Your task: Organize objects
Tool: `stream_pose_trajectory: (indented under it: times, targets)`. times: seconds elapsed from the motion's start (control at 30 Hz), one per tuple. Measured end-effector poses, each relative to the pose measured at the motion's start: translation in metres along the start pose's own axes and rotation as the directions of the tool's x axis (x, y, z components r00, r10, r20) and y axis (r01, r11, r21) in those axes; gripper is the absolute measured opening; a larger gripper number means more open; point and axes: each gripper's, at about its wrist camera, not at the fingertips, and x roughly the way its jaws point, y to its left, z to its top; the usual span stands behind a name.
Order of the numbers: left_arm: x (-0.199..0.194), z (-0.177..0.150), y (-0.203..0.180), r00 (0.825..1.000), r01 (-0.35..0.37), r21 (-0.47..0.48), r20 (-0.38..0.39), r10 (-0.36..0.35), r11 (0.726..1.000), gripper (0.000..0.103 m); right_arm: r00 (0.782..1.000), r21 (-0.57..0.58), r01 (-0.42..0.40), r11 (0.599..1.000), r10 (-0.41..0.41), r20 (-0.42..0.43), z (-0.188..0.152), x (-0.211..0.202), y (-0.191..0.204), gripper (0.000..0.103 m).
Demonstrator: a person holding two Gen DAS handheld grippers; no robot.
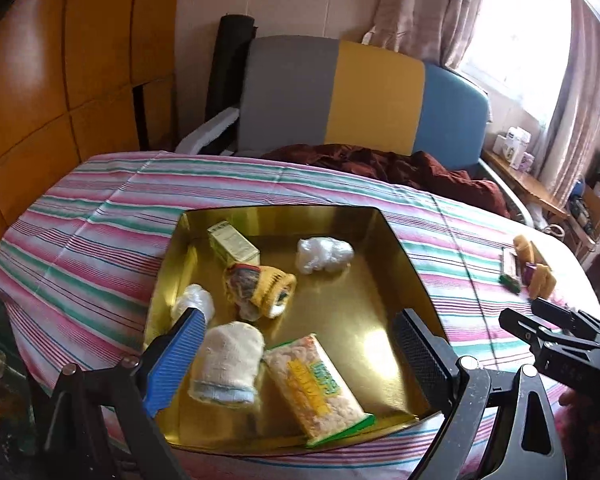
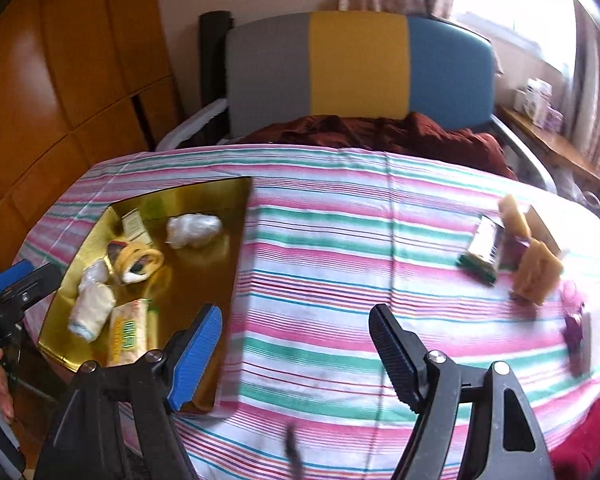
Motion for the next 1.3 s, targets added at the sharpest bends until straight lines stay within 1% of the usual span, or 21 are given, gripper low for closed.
stream_pose_trajectory:
  times: [0.13,0.17,0.2,0.3,0.4,0.47,0.53,0.6,0.67,0.7,0.77,0.8,0.87,0.93,0.97,1.0,1.07,1.13,1.2,1.27,1.3]
  targets:
    - [0.005,-0.002,-0.001,0.995,0.089,-0.044,-0.051,-0.092,0.995,0.096,0.999,0.044,0.036,0.998,-0.036,-0.008,-0.004,-0.014,-0.017,0.077]
    - [0.006,-0.002,-0.002,0.992,0.105,-0.049,-0.062,-0.108,0.993,0.096,0.999,0.054,0.040,0.998,-0.039,-0.008,-0.005,-0.017,-0.022,0.077]
    - [0.008,-0.003,-0.005,0.987,0.139,-0.045,-0.078,-0.142,0.989,0.096,0.999,0.067,0.043,0.997,-0.042,-0.008,-0.006,-0.021,-0.027,0.077]
    - [0.004,-0.005,-0.018,0.980,0.185,-0.009,-0.070,-0.185,0.983,0.096,0.997,0.116,0.071,0.991,-0.070,-0.015,-0.008,-0.030,-0.051,0.077]
    - [-0.003,-0.004,-0.032,0.972,0.233,0.038,-0.054,-0.230,0.972,0.098,0.997,0.225,0.074,0.971,-0.066,-0.040,-0.011,-0.035,-0.093,0.077]
    - [-0.005,-0.003,-0.042,0.959,0.279,0.067,-0.057,-0.276,0.958,0.099,0.995,0.278,0.097,0.956,-0.087,-0.047,-0.011,-0.039,-0.120,0.077]
    - [-0.002,-0.002,-0.053,0.950,0.308,0.093,-0.077,-0.302,0.947,0.100,0.990,0.343,0.138,0.929,-0.123,-0.064,-0.011,-0.043,-0.159,0.077]
    - [0.002,-0.002,-0.067,0.940,0.338,0.125,-0.101,-0.327,0.933,0.101,0.984,0.374,0.178,0.910,-0.154,-0.092,-0.009,-0.045,-0.191,0.078]
    - [0.005,-0.002,-0.080,0.934,0.351,0.150,-0.118,-0.336,0.924,0.101,0.973,0.403,0.230,0.886,-0.194,-0.128,-0.008,-0.047,-0.226,0.079]
    - [0.007,-0.001,-0.087,0.930,0.362,0.160,-0.129,-0.344,0.918,0.101,0.968,0.437,0.248,0.865,-0.207,-0.139,-0.008,-0.049,-0.250,0.079]
    - [0.012,-0.001,-0.099,0.921,0.383,0.169,-0.146,-0.361,0.908,0.102,0.967,0.497,0.251,0.831,-0.200,-0.156,-0.007,-0.051,-0.285,0.079]
    - [0.015,0.000,-0.105,0.915,0.396,0.174,-0.156,-0.372,0.902,0.102,0.967,0.542,0.254,0.801,-0.196,-0.163,-0.008,-0.051,-0.309,0.079]
    - [0.022,-0.001,-0.117,0.907,0.410,0.184,-0.186,-0.378,0.893,0.102,0.959,0.597,0.282,0.751,-0.212,-0.187,-0.012,-0.048,-0.343,0.080]
    - [0.029,-0.004,-0.127,0.900,0.422,0.196,-0.212,-0.382,0.885,0.102,0.959,0.665,0.283,0.691,-0.197,-0.204,-0.018,-0.037,-0.379,0.080]
    - [0.032,-0.005,-0.132,0.897,0.427,0.203,-0.223,-0.383,0.881,0.102,0.959,0.689,0.283,0.668,-0.185,-0.214,-0.021,-0.033,-0.391,0.080]
    - [0.034,-0.006,-0.137,0.894,0.430,0.211,-0.234,-0.381,0.878,0.102,0.959,0.720,0.281,0.634,-0.166,-0.228,-0.026,-0.025,-0.406,0.080]
    - [0.040,-0.007,-0.143,0.890,0.435,0.217,-0.253,-0.380,0.874,0.102,0.959,0.742,0.282,0.608,-0.148,-0.244,-0.030,-0.013,-0.420,0.080]
    - [0.045,-0.008,-0.148,0.885,0.440,0.219,-0.270,-0.379,0.871,0.102,0.963,0.761,0.263,0.594,-0.113,-0.244,-0.033,0.000,-0.428,0.080]
    - [0.050,-0.010,-0.152,0.883,0.439,0.217,-0.281,-0.375,0.872,0.102,0.965,0.770,0.247,0.588,-0.078,-0.251,-0.035,0.011,-0.427,0.080]
    - [0.055,-0.009,-0.155,0.880,0.442,0.215,-0.292,-0.374,0.871,0.102,0.967,0.765,0.216,0.607,-0.025,-0.253,-0.036,0.023,-0.420,0.080]
    - [0.057,-0.008,-0.156,0.880,0.442,0.216,-0.294,-0.373,0.871,0.102,0.971,0.755,0.158,0.636,0.038,-0.235,-0.034,0.028,-0.410,0.080]
